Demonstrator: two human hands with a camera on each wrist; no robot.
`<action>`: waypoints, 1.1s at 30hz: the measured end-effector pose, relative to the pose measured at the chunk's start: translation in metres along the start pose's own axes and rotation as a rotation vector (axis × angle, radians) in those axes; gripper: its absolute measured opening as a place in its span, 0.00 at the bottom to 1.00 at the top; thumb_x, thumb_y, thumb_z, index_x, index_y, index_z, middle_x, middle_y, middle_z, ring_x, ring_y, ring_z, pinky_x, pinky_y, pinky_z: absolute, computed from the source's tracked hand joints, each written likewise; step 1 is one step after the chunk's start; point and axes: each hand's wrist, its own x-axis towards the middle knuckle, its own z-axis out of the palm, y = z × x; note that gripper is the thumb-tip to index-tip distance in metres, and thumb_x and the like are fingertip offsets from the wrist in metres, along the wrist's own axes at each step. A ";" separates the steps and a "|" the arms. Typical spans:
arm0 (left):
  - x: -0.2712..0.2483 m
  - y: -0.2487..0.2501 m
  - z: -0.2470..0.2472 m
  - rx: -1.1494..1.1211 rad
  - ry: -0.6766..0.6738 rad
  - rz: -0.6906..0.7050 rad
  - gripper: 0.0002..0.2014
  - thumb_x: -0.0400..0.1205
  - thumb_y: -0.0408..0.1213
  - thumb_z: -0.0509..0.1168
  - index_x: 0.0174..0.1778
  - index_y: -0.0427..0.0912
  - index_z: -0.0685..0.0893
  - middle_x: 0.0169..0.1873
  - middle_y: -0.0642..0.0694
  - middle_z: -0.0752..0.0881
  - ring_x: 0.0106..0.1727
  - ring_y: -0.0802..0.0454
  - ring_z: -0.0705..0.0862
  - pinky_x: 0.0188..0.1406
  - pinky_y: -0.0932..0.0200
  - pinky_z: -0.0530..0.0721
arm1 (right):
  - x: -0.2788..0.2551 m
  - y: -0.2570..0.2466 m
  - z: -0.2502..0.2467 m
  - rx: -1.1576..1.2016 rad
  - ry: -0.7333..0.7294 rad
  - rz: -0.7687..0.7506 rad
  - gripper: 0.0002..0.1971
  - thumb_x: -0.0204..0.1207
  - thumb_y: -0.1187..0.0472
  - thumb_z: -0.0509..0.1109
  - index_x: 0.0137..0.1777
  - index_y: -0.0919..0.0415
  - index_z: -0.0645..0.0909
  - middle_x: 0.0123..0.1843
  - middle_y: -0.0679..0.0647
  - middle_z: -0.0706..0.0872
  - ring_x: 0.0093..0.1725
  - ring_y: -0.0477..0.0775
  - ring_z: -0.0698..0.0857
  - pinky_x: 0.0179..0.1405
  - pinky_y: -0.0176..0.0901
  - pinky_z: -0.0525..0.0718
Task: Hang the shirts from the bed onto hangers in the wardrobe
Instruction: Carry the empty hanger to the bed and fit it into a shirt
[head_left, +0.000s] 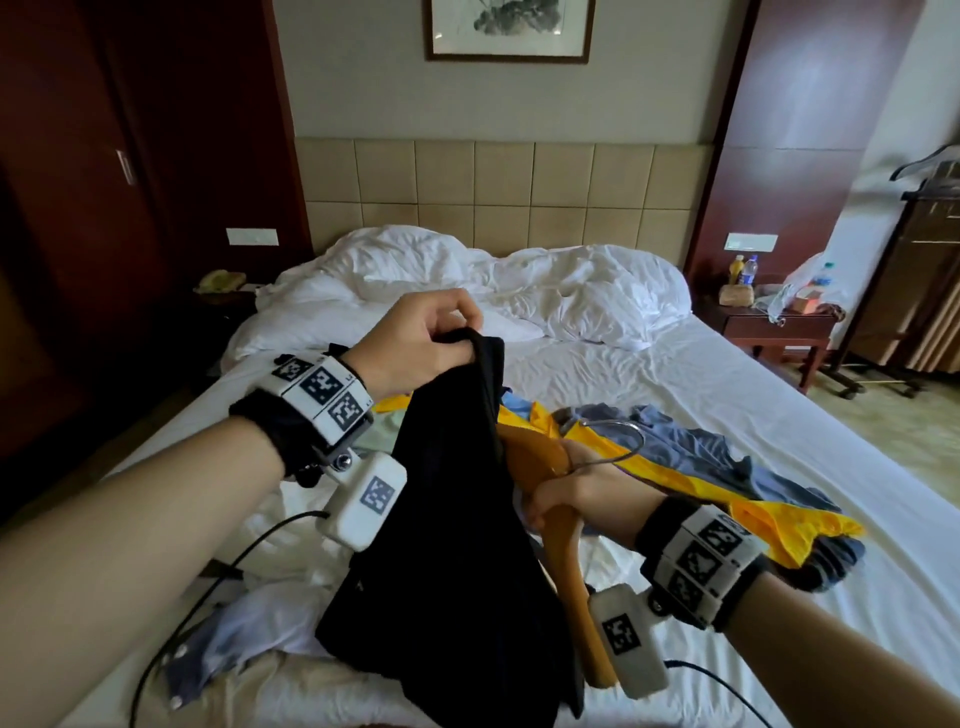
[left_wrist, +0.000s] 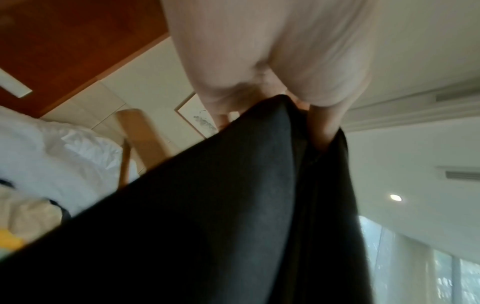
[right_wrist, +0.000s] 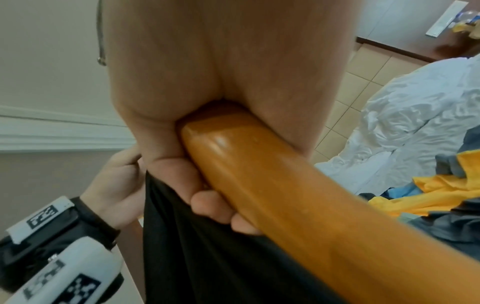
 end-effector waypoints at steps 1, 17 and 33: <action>0.000 0.004 -0.001 0.041 -0.043 0.002 0.12 0.79 0.21 0.67 0.37 0.43 0.78 0.28 0.37 0.76 0.28 0.52 0.72 0.27 0.65 0.70 | 0.001 -0.001 0.000 0.019 -0.012 -0.019 0.22 0.48 0.65 0.77 0.46 0.63 0.81 0.33 0.64 0.85 0.29 0.59 0.82 0.31 0.43 0.75; -0.013 0.020 -0.027 0.102 -0.087 -0.112 0.26 0.76 0.26 0.67 0.12 0.43 0.69 0.12 0.52 0.63 0.14 0.59 0.60 0.15 0.69 0.58 | -0.013 0.007 0.006 -0.113 -0.140 -0.006 0.25 0.57 0.74 0.71 0.57 0.63 0.85 0.33 0.61 0.84 0.28 0.56 0.83 0.29 0.43 0.83; -0.025 0.004 -0.105 1.178 -0.479 -0.057 0.12 0.81 0.52 0.64 0.38 0.49 0.84 0.28 0.53 0.82 0.30 0.58 0.79 0.41 0.48 0.82 | -0.023 -0.037 -0.082 -0.085 0.516 -0.147 0.20 0.69 0.81 0.67 0.61 0.72 0.82 0.36 0.64 0.82 0.28 0.59 0.80 0.27 0.44 0.81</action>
